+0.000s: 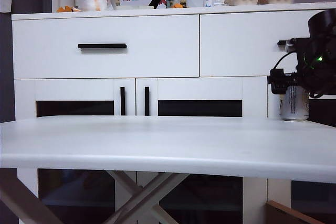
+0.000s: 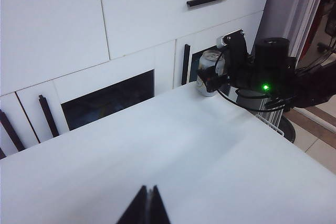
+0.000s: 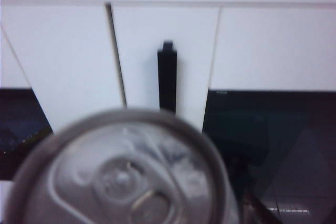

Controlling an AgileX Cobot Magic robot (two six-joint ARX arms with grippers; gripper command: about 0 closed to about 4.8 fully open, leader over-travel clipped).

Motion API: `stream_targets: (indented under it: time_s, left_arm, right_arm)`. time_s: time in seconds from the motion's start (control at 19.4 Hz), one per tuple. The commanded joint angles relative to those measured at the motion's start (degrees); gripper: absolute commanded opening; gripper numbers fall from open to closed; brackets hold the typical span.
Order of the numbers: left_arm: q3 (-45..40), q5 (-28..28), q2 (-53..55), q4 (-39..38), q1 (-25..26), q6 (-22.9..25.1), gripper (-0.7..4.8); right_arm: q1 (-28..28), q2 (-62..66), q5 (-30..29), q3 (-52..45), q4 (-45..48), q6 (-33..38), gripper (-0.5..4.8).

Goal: Pick up a can of beer from the white table, open the left drawer, place the beer inside the drawer, and finally close the drawer.

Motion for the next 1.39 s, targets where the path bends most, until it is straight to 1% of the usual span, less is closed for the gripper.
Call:
stream_targets:
  time_s: [0.05,0.15,0.21,0.26,0.31,0.36,0.41,0.57,0.72,1.03,1.24,1.29,1.39]
  left_arm:
    - [0.2,-0.1,-0.1,0.4,0.0,-0.2,-0.06]
    - [0.2,-0.1,-0.1,0.4,0.0,-0.2,-0.06]
    - [0.2,-0.1,-0.1,0.3,0.0,-0.2,-0.06]
    - [0.2,-0.1,-0.1,0.3,0.0,-0.2,-0.06]
    - [0.2,-0.1,-0.1,0.3,0.0,-0.2,-0.06]
    - [0.2,-0.1,-0.1,0.3,0.0,-0.2,-0.06]
    - [0.2,-0.1,-0.1,0.3,0.0,-0.2,-0.06]
    - [0.2,-0.1,-0.1,0.3,0.0,-0.2,-0.06]
    - [0.2,-0.1,-0.1,0.3,0.0,-0.2,-0.06]
    - [0.2,-0.1,-0.1,0.4,0.0,-0.2,-0.06]
    - [0.2,-0.1,-0.1,0.5,0.0,-0.5,-0.06]
    - [0.2,-0.1,-0.1,0.6,0.0,-1.3,-0.06]
    - [0.2,-0.1,-0.1,0.7,0.0,-1.9,-0.06]
  right_arm:
    - [0.0,0.2,0.0,0.2,1.0,-0.2,4.79]
    - [0.0,0.5,0.0,0.2,1.0,-0.2,4.79]
    - [0.0,0.9,-0.4,0.2,1.1,-0.2,3.98]
    - [0.0,1.0,-0.6,0.2,0.8,-0.2,2.98]
    - [0.0,1.0,-0.7,0.2,0.4,-0.2,2.14]
    - [0.0,1.0,-0.6,0.2,0.3,-0.2,1.67]
    - [0.0,0.9,-0.6,0.2,0.5,-0.2,1.44]
    - [0.0,0.7,-0.5,0.2,1.0,-0.2,1.44]
    - [0.3,-2.6,-0.8,0.2,-1.6,-0.1,1.44]
    - [0.7,-15.5,-1.4,0.2,-7.7,-0.1,1.44]
    - [0.7,-24.1,-4.4,0.2,-12.5,-0.1,1.44]
    - [0.8,-26.0,-6.1,0.2,-13.8,-0.1,1.44]
    - [0.9,-31.3,-13.2,0.2,-17.9,-0.1,1.44]
